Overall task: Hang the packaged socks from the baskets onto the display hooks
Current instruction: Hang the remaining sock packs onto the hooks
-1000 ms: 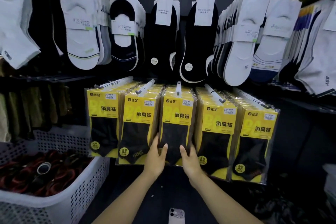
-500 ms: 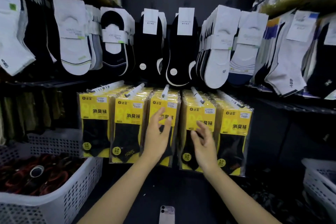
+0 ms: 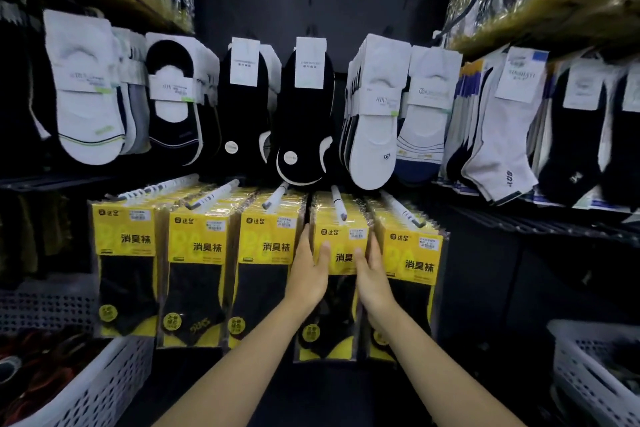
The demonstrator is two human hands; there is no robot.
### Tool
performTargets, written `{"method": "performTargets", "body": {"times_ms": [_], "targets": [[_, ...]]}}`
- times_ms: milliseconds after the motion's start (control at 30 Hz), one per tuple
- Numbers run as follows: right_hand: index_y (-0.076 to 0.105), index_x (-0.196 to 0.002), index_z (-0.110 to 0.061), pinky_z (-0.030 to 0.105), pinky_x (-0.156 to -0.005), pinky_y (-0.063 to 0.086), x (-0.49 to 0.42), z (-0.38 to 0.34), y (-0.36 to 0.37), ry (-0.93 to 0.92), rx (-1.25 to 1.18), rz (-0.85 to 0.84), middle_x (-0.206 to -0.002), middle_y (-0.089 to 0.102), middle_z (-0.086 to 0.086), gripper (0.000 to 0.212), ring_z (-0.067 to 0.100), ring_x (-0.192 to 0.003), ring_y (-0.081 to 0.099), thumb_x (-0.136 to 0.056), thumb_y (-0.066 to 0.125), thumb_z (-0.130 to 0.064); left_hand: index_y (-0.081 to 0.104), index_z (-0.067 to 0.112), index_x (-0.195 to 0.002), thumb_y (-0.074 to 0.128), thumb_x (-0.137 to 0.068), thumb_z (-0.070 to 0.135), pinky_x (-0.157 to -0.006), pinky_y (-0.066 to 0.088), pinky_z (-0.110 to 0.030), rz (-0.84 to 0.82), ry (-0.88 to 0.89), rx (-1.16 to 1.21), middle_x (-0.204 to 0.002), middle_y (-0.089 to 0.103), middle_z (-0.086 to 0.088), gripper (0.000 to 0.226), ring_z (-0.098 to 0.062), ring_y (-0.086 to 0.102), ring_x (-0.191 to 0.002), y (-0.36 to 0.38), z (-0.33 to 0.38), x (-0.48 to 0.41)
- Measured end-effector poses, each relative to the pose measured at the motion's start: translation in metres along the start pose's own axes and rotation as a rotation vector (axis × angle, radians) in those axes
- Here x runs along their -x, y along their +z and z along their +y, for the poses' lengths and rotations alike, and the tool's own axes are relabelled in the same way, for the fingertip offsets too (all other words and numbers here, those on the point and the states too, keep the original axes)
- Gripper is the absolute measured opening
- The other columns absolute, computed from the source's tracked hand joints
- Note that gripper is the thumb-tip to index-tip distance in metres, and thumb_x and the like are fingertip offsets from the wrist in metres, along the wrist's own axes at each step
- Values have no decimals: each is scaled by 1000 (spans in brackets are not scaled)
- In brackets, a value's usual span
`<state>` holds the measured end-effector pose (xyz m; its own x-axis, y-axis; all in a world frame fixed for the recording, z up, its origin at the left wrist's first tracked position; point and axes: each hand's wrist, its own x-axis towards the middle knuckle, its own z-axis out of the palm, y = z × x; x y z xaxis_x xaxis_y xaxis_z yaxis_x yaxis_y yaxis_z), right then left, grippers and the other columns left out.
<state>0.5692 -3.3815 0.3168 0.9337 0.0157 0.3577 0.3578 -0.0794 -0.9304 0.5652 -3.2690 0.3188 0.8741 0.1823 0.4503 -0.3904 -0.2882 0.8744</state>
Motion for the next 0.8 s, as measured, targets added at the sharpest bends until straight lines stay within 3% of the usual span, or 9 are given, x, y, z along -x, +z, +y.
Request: {"method": "performTargets", "body": {"times_ms": [133,167,233,333,433,500,667,733,800], "targets": [[17,-151,-30,24,-107,29,3,16,-2,33,-42,2,-152,31,-9,57,7,-137,31,-100,39,-39,28,24,-145,41,-98,34,-94,30,-3,18,54,7,-139,40,14,50,4,34,-125,-5,-9,-1],[18,-151,-29,26,-109,29,5,22,-2,60,-41,10,-153,31,-8,57,8,-137,31,-100,39,-39,29,24,-145,42,-98,35,-96,32,-4,11,55,-2,-138,41,14,50,3,36,-125,-5,-14,2],[18,-151,-27,26,-109,29,10,35,-1,102,-24,12,-151,33,-6,56,7,-135,32,-100,39,-37,27,22,-147,44,-97,34,-106,34,-21,-14,27,-1,-142,43,9,54,-6,38,-130,-3,-24,10],[19,-151,-27,20,-100,31,12,43,7,110,-6,10,-146,40,-7,53,2,-123,37,-102,38,-31,24,17,-148,47,-98,27,-111,31,-30,14,13,-10,-145,41,2,56,-11,35,-135,2,-33,16],[20,-151,-22,25,-105,33,11,42,12,119,11,38,-147,41,-1,52,13,-133,38,-102,38,-26,27,15,-147,49,-97,22,-112,32,-37,53,7,-28,-144,43,-1,55,-14,36,-135,2,-32,13],[20,-151,-21,31,-110,32,15,38,13,131,11,42,-148,40,1,52,17,-136,37,-102,38,-24,26,16,-147,50,-96,23,-113,31,-37,71,-4,-31,-145,41,0,56,-13,35,-136,1,-31,17],[26,-150,-24,26,-109,30,34,10,-1,27,-7,32,-148,38,-7,52,9,-137,34,-100,42,-30,25,25,-147,54,-94,29,-113,26,-26,134,62,55,-150,33,9,60,-6,28,-139,-4,-21,36],[26,-150,-25,19,-108,28,40,-3,-15,-1,-10,35,-148,34,-13,53,2,-136,31,-100,42,-32,28,30,-145,54,-94,32,-111,25,-22,177,135,74,-148,33,15,57,-1,29,-138,-6,-8,39],[37,-144,-27,8,-96,31,43,-14,-32,-46,6,41,-141,41,-18,46,-8,-123,39,-99,43,-33,30,37,-142,52,-94,35,-110,25,-20,194,215,64,-144,34,23,53,3,29,-136,-3,8,41]]}}
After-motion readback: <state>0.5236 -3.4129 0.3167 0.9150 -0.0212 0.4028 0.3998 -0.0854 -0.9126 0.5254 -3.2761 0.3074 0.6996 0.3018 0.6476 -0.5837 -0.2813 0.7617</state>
